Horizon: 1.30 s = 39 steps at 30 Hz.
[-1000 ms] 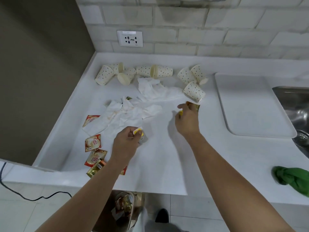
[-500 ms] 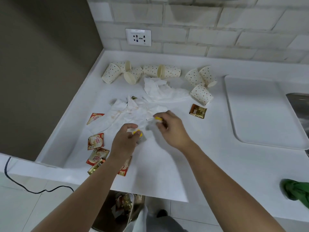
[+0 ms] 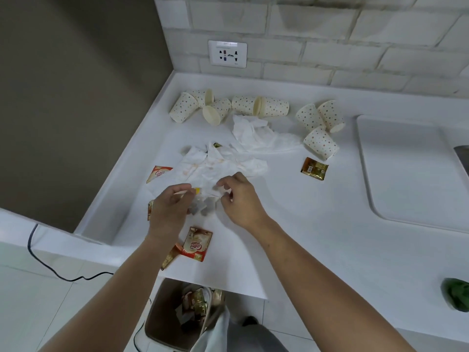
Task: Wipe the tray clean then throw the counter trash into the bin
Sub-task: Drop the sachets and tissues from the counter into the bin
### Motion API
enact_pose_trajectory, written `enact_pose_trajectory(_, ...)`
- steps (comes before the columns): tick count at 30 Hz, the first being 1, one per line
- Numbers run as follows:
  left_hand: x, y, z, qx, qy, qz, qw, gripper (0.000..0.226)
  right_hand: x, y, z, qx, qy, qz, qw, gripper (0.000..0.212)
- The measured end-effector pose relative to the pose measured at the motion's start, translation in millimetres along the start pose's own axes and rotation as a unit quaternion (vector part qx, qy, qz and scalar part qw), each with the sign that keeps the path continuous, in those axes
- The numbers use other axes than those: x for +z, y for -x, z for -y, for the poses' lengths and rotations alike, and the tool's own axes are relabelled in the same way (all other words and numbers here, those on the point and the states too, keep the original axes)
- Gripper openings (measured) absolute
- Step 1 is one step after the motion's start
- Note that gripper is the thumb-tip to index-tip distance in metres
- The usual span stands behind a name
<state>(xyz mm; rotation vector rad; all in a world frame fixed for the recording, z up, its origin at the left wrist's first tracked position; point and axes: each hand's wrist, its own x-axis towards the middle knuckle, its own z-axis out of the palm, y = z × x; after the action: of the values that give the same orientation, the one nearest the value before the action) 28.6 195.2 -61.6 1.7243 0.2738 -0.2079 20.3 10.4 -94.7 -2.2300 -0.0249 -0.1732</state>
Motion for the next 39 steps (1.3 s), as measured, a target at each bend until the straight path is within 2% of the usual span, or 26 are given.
enact_pose_trajectory(5,-28,-4,-3,0.001,0.007,-0.028,1.0,0.035,33,1,2,-0.041,0.174,0.096,0.979,0.029)
enact_pose_trajectory(8,-39,-3,-5,0.001,0.016,-0.03,0.999,0.034,35,4,-1,-0.033,0.193,0.081,0.977,0.025)
enact_pose_trajectory(12,-49,-1,-4,0.002,0.013,-0.032,0.999,0.033,27,11,-4,-0.022,0.139,-0.006,0.99,0.013)
enact_pose_trajectory(17,-56,7,-3,0.004,0.009,-0.016,1.0,0.031,1,21,1,0.029,0.065,-0.126,0.989,0.013)
enact_pose_trajectory(23,-77,20,-3,0.026,-0.009,0.025,0.999,0.031,-17,43,31,0.0,0.013,-0.212,0.977,0.014)
enact_pose_trajectory(27,-96,29,-3,0.031,-0.013,0.044,0.998,0.03,-30,54,69,0.022,-0.093,-0.282,0.955,0.014)
enact_pose_trajectory(31,-111,41,-7,0.049,0.01,0.062,0.997,0.029,-44,62,100,0.052,-0.247,-0.346,0.904,0.009)
enact_pose_trajectory(34,-124,45,-4,0.058,0.018,0.082,0.995,0.028,-47,75,116,0.076,-0.277,-0.366,0.885,0.008)
enact_pose_trajectory(39,-147,60,7,0.048,0.024,0.16,0.986,0.038,-22,111,137,0.106,-0.258,-0.279,0.919,0.005)
